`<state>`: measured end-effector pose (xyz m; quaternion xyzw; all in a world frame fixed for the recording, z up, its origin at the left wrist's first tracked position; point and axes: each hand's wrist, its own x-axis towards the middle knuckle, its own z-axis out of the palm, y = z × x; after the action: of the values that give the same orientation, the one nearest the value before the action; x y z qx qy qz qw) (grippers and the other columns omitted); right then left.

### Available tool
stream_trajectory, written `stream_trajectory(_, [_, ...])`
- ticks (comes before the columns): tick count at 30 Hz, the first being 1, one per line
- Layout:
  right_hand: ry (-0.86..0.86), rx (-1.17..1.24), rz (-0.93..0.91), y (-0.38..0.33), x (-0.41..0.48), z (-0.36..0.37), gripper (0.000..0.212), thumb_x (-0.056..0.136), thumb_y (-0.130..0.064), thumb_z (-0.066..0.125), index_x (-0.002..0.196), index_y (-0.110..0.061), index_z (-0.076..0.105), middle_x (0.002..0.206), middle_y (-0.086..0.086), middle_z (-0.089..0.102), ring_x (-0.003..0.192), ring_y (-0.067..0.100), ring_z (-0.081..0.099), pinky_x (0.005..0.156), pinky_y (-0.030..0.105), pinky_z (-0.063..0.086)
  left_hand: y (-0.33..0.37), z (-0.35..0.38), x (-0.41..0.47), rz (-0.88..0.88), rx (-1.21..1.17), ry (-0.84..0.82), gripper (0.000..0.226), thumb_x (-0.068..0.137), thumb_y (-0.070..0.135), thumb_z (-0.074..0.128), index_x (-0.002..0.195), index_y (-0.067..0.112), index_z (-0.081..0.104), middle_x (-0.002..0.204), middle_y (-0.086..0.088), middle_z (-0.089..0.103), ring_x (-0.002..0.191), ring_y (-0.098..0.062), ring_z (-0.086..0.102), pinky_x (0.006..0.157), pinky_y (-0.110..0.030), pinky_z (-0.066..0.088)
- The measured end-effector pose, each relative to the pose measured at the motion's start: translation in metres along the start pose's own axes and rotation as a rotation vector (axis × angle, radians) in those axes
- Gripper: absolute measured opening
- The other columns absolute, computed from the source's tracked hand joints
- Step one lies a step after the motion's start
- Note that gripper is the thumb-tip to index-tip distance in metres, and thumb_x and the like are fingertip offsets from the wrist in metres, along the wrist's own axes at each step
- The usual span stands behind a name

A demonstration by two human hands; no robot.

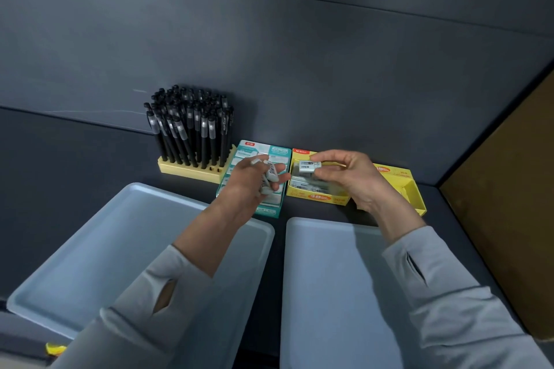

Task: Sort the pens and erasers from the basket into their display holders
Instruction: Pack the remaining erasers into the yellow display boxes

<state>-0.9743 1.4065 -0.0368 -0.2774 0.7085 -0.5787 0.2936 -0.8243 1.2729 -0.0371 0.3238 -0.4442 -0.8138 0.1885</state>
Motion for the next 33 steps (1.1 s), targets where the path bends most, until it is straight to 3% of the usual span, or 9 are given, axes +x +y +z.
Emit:
stream_trajectory(4, [0.118,-0.142,-0.065,0.007,0.007,-0.01,0.023,0.077,0.003,0.077,0.088,-0.017,0.075,0.088,0.007,0.073,0.078,0.013,0.066,0.083,0.029,0.056,-0.004,-0.005,0.001,0.028,0.027,-0.04,0.024,0.102,0.008,0.042,0.125,0.013,0.048,0.111,-0.011,0.071,0.087,-0.022,0.073,0.073,-0.028,0.048])
stream_trajectory(7, [0.11,-0.212,-0.056,0.011,0.009,-0.013,0.024,0.077,0.001,0.078,0.084,-0.022,0.074,0.091,0.002,0.073,0.082,0.015,0.067,0.077,0.026,0.058,-0.002,-0.007,0.001,0.027,0.034,-0.029,0.021,0.103,0.013,0.044,0.123,0.015,0.051,0.109,-0.007,0.072,0.08,-0.02,0.074,0.078,-0.03,0.046])
stream_trajectory(11, [0.077,-0.386,-0.085,0.013,0.015,-0.013,0.03,0.08,0.002,0.075,0.096,-0.024,0.074,0.102,-0.003,0.07,0.092,0.018,0.068,0.081,0.033,0.058,0.002,-0.007,-0.001,0.015,0.036,0.016,0.022,0.104,0.019,0.043,0.122,0.014,0.054,0.109,-0.009,0.071,0.061,-0.014,0.069,0.057,-0.024,0.041])
stream_trajectory(16, [-0.135,-0.673,-0.148,0.002,0.02,0.0,0.042,0.085,0.008,0.062,0.109,-0.026,0.07,0.101,-0.008,0.071,0.09,0.006,0.064,0.075,0.022,0.05,0.001,-0.006,0.003,0.012,0.027,0.037,0.025,0.103,0.018,0.044,0.125,0.011,0.053,0.109,-0.012,0.069,0.054,-0.01,0.065,0.053,-0.021,0.039])
stream_trajectory(19, [-0.171,-0.659,-0.182,0.006,0.022,0.011,0.04,0.08,0.009,0.068,0.109,-0.019,0.068,0.101,-0.001,0.069,0.082,0.015,0.063,0.075,0.026,0.055,0.0,-0.006,0.002,0.032,0.071,0.01,0.024,0.103,0.019,0.045,0.122,0.008,0.054,0.111,-0.011,0.069,0.056,-0.009,0.065,0.053,-0.02,0.039])
stream_trajectory(24, [-0.065,-0.815,-0.23,0.021,0.028,0.011,0.023,0.075,-0.007,0.082,0.083,-0.026,0.072,0.092,-0.001,0.071,0.082,0.016,0.064,0.08,0.035,0.056,-0.002,-0.008,0.001,0.055,0.119,-0.024,0.028,0.102,0.023,0.048,0.12,0.003,0.055,0.105,-0.007,0.072,0.062,-0.007,0.068,0.062,-0.024,0.04])
stream_trajectory(29, [-0.102,-0.837,-0.245,0.02,0.029,0.009,0.018,0.076,-0.01,0.083,0.085,-0.025,0.078,0.089,-0.003,0.071,0.081,0.015,0.063,0.078,0.035,0.055,-0.001,-0.006,0.001,0.037,0.088,-0.024,0.027,0.102,0.021,0.048,0.119,0.003,0.057,0.104,-0.01,0.073,0.068,-0.009,0.069,0.059,-0.022,0.041])
stream_trajectory(33, [-0.11,-0.849,-0.262,0.022,0.03,0.01,0.021,0.075,-0.01,0.084,0.086,-0.026,0.078,0.093,-0.004,0.071,0.084,0.014,0.064,0.08,0.037,0.056,-0.001,-0.005,0.002,-0.005,0.02,-0.023,0.018,0.101,0.008,0.045,0.115,0.009,0.056,0.108,-0.011,0.072,0.079,-0.014,0.07,0.054,-0.02,0.044])
